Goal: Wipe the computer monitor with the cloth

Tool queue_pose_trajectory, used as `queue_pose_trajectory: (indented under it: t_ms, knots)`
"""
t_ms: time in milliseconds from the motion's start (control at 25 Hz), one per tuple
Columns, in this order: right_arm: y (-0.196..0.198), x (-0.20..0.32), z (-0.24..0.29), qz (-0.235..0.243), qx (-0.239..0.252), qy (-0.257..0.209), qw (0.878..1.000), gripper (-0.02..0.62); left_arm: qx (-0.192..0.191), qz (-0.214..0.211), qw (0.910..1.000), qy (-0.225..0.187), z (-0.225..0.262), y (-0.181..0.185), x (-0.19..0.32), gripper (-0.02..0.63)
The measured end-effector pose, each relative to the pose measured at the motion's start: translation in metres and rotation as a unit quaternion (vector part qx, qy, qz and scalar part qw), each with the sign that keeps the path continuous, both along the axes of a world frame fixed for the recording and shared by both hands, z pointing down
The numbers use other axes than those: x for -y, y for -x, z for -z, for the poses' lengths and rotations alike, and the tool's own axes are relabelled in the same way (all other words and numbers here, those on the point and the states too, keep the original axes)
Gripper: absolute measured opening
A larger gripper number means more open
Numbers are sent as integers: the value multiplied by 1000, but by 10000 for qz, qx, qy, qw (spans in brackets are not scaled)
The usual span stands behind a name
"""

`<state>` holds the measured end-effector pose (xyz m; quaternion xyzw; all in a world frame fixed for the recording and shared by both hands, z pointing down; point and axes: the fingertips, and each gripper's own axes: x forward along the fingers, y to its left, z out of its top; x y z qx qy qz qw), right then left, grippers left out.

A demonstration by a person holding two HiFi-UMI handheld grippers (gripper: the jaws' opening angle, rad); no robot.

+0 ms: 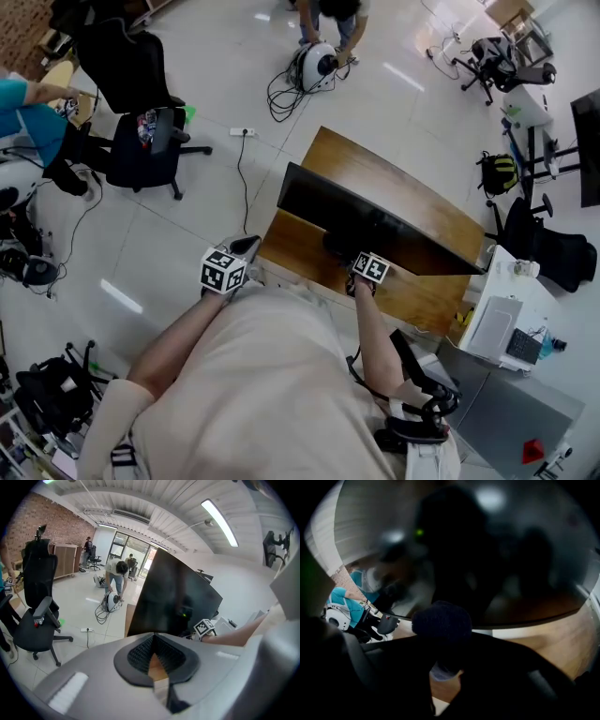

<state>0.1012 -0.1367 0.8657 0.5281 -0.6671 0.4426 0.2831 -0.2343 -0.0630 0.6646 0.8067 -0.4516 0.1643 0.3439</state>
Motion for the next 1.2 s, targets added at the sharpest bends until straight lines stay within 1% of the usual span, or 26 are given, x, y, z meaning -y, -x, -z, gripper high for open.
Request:
queue_pose_trajectory:
  t_ms: [120, 320, 600, 720, 880, 1040, 1200]
  knots:
    - [20, 3, -3, 140, -25, 34, 9999, 118, -13, 66, 10000, 15, -3, 15, 0, 5]
    - [45, 6, -5, 142, -9, 62, 9999, 118, -21, 128, 9999, -10, -3, 40, 4, 5]
    - [87, 11, -2, 324, 48, -2, 9995, 118, -38, 80, 10000, 20, -6, 62, -1, 5]
    - [108, 9, -1, 433, 59, 2, 9990, 118, -68, 45, 10000, -1, -7, 70, -5, 5]
    - [137, 14, 4, 534, 51, -15, 9986, 118, -199, 86, 9998, -51, -6, 89, -3, 5]
    - [178, 23, 10, 705, -13, 15, 9975, 118, -318, 118, 9993, -122, -3, 110, 0, 5]
    - [205, 31, 16, 812, -34, 47, 9967, 118, -347, 216, 9989, -240, 3, 110, 1, 5]
